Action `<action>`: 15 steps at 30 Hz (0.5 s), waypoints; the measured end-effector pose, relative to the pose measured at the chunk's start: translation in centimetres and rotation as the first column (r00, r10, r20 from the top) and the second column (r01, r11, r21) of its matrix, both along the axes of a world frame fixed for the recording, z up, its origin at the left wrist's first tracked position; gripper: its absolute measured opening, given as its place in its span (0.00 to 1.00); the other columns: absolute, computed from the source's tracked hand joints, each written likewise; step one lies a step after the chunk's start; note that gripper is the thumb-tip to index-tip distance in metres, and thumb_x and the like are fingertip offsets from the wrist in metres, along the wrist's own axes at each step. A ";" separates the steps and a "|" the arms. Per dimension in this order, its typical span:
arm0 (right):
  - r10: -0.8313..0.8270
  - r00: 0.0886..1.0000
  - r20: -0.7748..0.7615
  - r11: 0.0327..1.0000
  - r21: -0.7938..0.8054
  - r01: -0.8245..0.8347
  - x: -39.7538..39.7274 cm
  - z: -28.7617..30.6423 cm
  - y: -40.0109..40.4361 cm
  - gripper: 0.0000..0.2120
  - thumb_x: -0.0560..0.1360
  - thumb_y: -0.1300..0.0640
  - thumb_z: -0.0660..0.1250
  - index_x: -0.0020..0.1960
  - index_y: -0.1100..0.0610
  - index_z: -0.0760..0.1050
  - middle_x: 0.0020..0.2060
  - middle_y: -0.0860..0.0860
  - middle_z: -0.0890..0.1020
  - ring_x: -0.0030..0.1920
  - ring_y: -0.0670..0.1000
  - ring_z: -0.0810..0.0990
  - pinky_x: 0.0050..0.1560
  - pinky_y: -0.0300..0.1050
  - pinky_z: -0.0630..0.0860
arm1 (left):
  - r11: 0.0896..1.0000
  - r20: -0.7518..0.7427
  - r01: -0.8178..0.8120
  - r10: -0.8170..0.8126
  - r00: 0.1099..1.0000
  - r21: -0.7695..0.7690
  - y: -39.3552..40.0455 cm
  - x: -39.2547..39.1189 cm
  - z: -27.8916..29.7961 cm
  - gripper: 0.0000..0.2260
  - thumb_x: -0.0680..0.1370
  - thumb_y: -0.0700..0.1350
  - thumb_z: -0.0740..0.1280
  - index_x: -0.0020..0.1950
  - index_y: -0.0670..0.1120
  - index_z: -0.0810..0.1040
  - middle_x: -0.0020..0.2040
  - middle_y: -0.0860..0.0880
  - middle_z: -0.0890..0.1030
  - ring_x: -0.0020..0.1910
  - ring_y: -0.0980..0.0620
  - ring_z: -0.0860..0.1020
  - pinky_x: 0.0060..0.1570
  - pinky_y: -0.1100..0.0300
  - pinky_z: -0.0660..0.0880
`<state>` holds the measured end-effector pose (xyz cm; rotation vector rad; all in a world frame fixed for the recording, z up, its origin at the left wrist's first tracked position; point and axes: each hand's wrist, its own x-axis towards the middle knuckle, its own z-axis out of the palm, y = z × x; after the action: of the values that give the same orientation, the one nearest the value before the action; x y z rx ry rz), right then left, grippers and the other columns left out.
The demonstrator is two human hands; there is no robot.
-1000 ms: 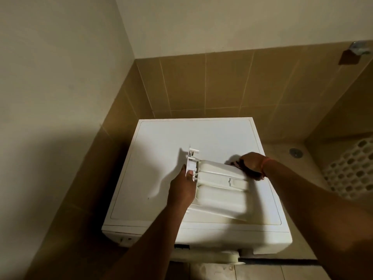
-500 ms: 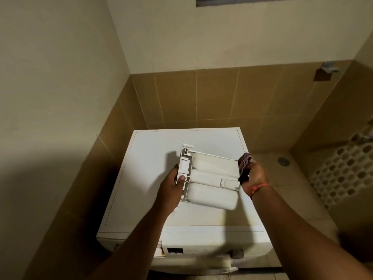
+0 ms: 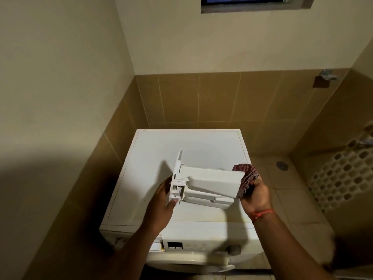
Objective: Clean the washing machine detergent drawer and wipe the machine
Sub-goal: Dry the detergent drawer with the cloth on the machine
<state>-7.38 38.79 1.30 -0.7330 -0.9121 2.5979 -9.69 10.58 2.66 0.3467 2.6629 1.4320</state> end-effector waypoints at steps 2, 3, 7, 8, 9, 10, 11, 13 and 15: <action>-0.012 1.000 -0.002 1.000 0.020 0.012 0.6 -0.1 -0.7 0.26 0.65 0.66 0.54 0.61 0.63 0.75 0.56 0.60 0.81 0.58 0.59 0.79 0.64 0.53 0.73 | 0.999 0.013 -0.024 0.024 1.000 0.022 0.1 0.7 0.2 0.28 0.75 0.33 0.66 0.69 0.57 0.69 0.59 0.66 0.75 0.56 0.69 0.74 0.52 0.80 0.65; -0.025 1.000 -0.004 1.000 0.014 0.026 0.7 0.1 -1.0 0.28 0.64 0.66 0.54 0.63 0.64 0.75 0.58 0.60 0.80 0.59 0.59 0.79 0.65 0.53 0.73 | 0.998 0.041 -0.029 0.027 0.999 0.047 0.2 0.7 0.4 0.28 0.75 0.32 0.66 0.65 0.61 0.69 0.56 0.68 0.76 0.54 0.71 0.74 0.51 0.80 0.66; -0.043 0.999 0.001 0.996 0.076 0.043 0.8 0.7 -1.3 0.27 0.61 0.66 0.54 0.57 0.63 0.77 0.52 0.59 0.82 0.50 0.58 0.82 0.45 0.46 0.79 | 0.965 0.262 0.017 -0.088 0.961 0.263 -0.6 0.0 1.1 0.28 0.70 0.31 0.63 0.63 0.57 0.74 0.53 0.57 0.83 0.53 0.56 0.81 0.45 0.63 0.74; -0.046 0.999 0.007 0.993 0.105 0.045 0.6 0.9 -1.3 0.26 0.61 0.67 0.52 0.56 0.64 0.76 0.50 0.60 0.82 0.46 0.57 0.81 0.39 0.44 0.78 | 0.953 0.303 0.030 -0.125 0.945 0.301 -1.1 -0.4 1.5 0.27 0.67 0.33 0.63 0.64 0.53 0.75 0.54 0.53 0.84 0.54 0.50 0.81 0.44 0.58 0.76; -0.055 0.998 0.015 0.991 0.120 0.053 0.5 1.0 -1.3 0.26 0.62 0.68 0.51 0.57 0.66 0.75 0.49 0.61 0.81 0.45 0.58 0.81 0.37 0.43 0.78 | 0.945 0.346 0.030 -0.149 0.926 0.325 -1.5 -0.9 1.9 0.26 0.66 0.35 0.63 0.63 0.49 0.76 0.54 0.50 0.84 0.54 0.46 0.81 0.45 0.53 0.76; -0.061 0.998 0.014 0.991 0.123 0.059 0.4 1.0 -1.4 0.27 0.62 0.68 0.51 0.59 0.67 0.74 0.50 0.62 0.81 0.46 0.58 0.81 0.39 0.43 0.78 | 0.938 0.391 -0.007 -0.137 0.910 0.346 -1.8 -1.6 2.4 0.23 0.66 0.35 0.62 0.60 0.45 0.77 0.52 0.48 0.84 0.54 0.44 0.81 0.48 0.50 0.76; -0.066 0.998 0.011 0.990 0.125 0.064 0.3 1.1 -1.4 0.28 0.62 0.68 0.52 0.60 0.67 0.74 0.50 0.63 0.80 0.47 0.59 0.80 0.42 0.45 0.79 | 0.928 0.447 -0.090 -0.088 0.890 0.362 -1.9 -2.2 3.0 0.18 0.68 0.33 0.60 0.56 0.42 0.77 0.50 0.47 0.84 0.54 0.43 0.80 0.52 0.48 0.75; -0.062 0.998 0.012 0.985 0.164 0.060 0.1 1.4 -1.5 0.24 0.61 0.67 0.52 0.53 0.65 0.76 0.46 0.62 0.80 0.46 0.59 0.78 0.45 0.46 0.77 | 0.885 0.561 -0.273 0.016 0.827 0.377 -1.8 -3.7 4.0 0.12 0.74 0.33 0.57 0.52 0.43 0.76 0.49 0.46 0.83 0.55 0.40 0.77 0.58 0.46 0.73; -0.061 0.998 0.018 0.977 0.206 0.056 -0.1 2.0 -1.7 0.20 0.63 0.69 0.50 0.48 0.64 0.75 0.44 0.61 0.78 0.43 0.57 0.77 0.41 0.43 0.77 | 0.864 0.625 -0.307 -0.013 0.780 0.400 -1.1 -4.5 5.5 0.10 0.81 0.45 0.58 0.57 0.48 0.77 0.54 0.45 0.83 0.56 0.40 0.78 0.59 0.44 0.72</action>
<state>-7.53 37.09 3.28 -0.7245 -1.1280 2.4028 -14.18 9.49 8.15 -0.2870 1.8214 1.8565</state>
